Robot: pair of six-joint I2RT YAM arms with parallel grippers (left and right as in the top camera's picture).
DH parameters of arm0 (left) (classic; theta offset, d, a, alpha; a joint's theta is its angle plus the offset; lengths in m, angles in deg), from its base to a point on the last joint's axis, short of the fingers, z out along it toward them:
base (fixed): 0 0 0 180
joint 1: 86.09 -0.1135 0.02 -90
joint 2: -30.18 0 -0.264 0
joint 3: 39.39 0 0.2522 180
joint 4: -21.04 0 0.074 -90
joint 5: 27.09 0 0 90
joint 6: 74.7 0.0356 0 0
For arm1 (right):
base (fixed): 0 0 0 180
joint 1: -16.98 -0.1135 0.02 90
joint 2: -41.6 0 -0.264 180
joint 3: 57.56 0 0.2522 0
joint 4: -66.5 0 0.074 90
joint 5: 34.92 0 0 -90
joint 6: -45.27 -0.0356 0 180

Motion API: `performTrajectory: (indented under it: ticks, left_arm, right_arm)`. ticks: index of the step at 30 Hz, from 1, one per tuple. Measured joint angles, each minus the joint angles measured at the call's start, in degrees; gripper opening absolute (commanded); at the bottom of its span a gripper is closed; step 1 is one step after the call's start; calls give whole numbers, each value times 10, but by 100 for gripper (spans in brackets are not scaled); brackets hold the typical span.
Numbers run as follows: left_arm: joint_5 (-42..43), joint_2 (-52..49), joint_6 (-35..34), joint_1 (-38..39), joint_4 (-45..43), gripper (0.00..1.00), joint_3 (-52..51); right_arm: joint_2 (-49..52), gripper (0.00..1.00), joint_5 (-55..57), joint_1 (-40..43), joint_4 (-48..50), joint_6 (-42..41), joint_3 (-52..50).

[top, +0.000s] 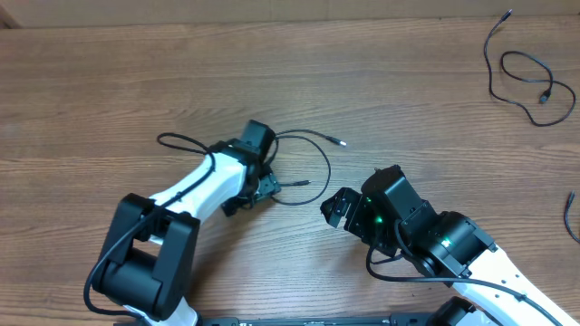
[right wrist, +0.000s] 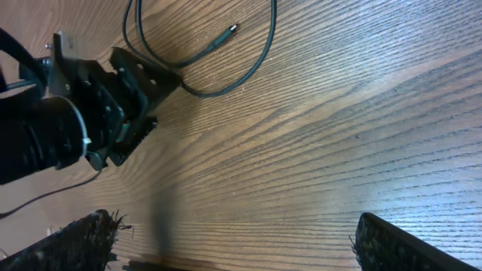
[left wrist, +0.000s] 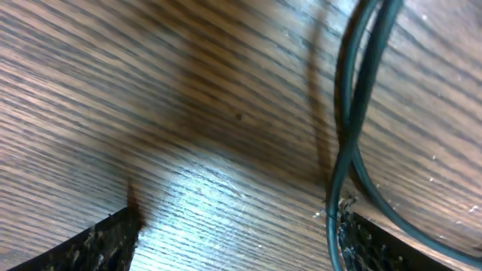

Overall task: Untangle cables
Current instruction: 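Lift the held cable loop with the left gripper, right gripper waiting nearby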

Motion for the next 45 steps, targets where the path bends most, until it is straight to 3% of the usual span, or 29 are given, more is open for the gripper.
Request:
performTrajectory:
  ticks: [3, 13, 15, 23, 30, 31, 32, 33, 34, 36, 45]
  left_arm:
    - [-15, -2, 0, 11, -4, 77, 0]
    - [-20, -18, 6, 12, -11, 20, 12]
    - [-20, -18, 6, 12, -11, 4, 12]
    - [-19, -18, 41, 12, -10, 4, 15]
    - [2, -24, 115, 1, 75, 4, 42]
    - [5, -23, 119, -2, 86, 26, 47]
    - [9, -23, 125, -5, 89, 64, 54]
    - [13, -22, 126, -7, 89, 83, 62]
    - [17, -19, 127, -8, 86, 93, 70]
    - [21, -9, 128, -8, 75, 100, 80]
    - [15, -8, 127, -8, 40, 96, 90]
  right_arm:
    - [0, 100, 0, 0, 0, 0, 0]
    - [0, 100, 0, 0, 0, 0, 0]
    - [0, 100, 0, 0, 0, 0, 0]
    - [0, 100, 6, 0, 8, 0, 0]
    - [0, 100, 9, 0, 9, 0, 0]
    - [0, 100, 9, 0, 9, 0, 0]
    - [0, 100, 9, 0, 9, 0, 0]
    - [0, 100, 9, 0, 9, 0, 0]
    - [0, 100, 9, 0, 9, 0, 0]
    - [0, 100, 9, 0, 9, 0, 0]
    - [0, 100, 9, 0, 10, 0, 0]
